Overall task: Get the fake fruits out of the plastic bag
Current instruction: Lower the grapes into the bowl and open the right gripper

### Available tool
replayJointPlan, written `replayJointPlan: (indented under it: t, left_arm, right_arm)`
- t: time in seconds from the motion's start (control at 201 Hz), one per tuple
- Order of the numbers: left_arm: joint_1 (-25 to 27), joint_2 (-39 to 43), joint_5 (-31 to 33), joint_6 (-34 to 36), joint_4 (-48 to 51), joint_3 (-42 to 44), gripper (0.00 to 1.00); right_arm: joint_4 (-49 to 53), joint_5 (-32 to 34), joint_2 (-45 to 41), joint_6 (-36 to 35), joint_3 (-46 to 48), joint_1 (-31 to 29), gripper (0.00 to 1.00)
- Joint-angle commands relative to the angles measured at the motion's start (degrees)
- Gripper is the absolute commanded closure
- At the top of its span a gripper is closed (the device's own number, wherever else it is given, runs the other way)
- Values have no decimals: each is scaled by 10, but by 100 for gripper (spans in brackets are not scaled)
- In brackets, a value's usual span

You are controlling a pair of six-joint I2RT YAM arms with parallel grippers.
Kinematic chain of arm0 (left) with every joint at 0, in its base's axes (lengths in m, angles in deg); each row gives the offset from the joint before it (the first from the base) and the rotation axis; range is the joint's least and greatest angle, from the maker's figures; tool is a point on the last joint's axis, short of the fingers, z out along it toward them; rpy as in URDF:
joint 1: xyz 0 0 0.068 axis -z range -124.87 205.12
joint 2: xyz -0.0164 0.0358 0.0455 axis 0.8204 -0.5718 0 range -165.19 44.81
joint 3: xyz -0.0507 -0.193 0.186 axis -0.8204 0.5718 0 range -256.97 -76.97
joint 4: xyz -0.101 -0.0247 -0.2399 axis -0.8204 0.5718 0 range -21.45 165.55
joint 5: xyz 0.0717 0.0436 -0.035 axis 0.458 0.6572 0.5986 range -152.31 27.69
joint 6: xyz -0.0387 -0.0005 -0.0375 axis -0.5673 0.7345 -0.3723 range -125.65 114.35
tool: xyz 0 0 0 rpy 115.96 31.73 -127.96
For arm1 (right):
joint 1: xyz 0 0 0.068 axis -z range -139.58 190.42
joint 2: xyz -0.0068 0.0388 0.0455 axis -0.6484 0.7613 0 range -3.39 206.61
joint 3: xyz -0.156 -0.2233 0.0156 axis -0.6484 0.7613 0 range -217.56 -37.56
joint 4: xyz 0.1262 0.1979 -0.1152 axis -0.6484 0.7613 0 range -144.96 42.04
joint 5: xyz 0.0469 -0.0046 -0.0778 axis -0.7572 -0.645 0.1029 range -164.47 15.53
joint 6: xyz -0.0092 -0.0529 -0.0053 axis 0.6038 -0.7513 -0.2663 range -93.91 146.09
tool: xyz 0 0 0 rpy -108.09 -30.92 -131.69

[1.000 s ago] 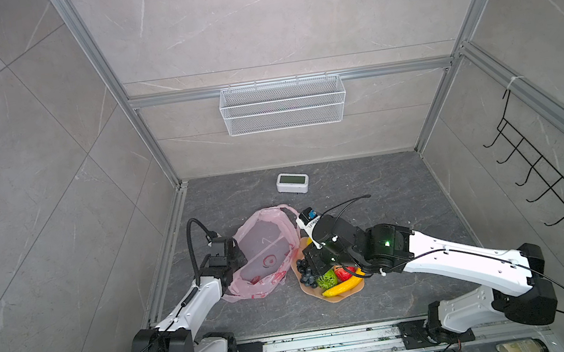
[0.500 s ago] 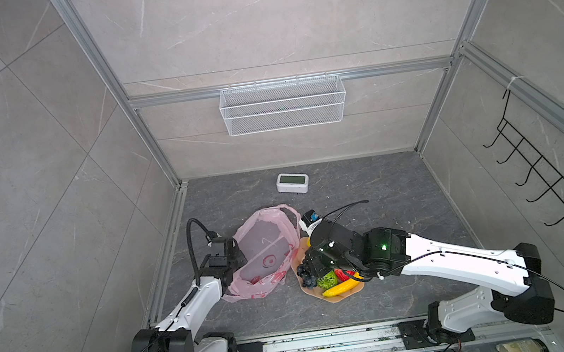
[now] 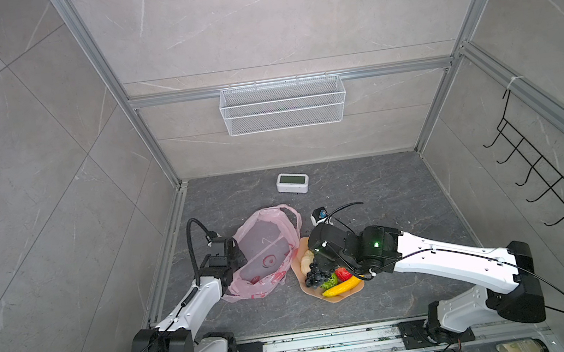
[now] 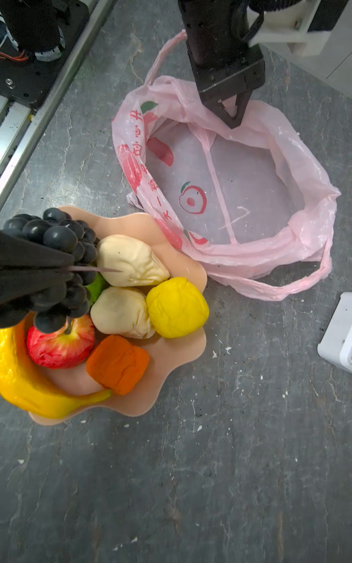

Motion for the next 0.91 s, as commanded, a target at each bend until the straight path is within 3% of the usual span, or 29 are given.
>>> replayJointPlan:
  t: [0.0,0.598,0.901]
  left_arm:
    - [2,3,6,2,-15,-7,100]
    - [2,2,6,3,-15,-8,100]
    - [2,-1,5,3,-15,-9,100]
  right_arm:
    - [-3,11,3,4,17,12,100]
    - [-60,-16,29,-14,58,93,100]
    - [-61,-11,26,1,88,97,100]
